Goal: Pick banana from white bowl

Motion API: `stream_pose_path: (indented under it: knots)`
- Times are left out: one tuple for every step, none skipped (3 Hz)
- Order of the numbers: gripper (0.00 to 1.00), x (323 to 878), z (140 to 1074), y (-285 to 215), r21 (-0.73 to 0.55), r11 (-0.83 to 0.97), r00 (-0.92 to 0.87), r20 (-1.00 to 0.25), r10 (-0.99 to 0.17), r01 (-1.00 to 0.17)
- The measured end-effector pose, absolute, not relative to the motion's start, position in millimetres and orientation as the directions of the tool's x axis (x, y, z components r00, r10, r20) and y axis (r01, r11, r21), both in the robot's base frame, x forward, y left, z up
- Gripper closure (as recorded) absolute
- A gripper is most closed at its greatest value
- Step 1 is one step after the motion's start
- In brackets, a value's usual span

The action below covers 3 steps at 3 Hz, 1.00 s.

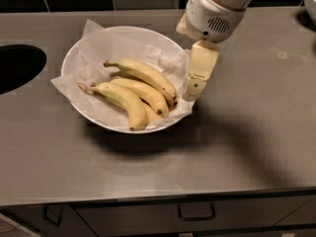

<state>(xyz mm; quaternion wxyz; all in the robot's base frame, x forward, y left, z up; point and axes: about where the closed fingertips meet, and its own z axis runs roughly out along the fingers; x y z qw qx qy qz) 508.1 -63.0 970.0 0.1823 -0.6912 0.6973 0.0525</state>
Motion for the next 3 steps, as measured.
stream_pose_path:
  knots:
    - [0.0,514.9,962.3,-54.1,-0.162,0.053,0.007,-0.348,-0.937,-0.985]
    - [0.18,518.7,956.3,-48.5,-0.135,0.082,-0.025,-0.375,-0.927,-0.987]
    - [0.27,523.1,950.3,-40.7,-0.117,0.089,-0.037,-0.387,-0.921,-0.989]
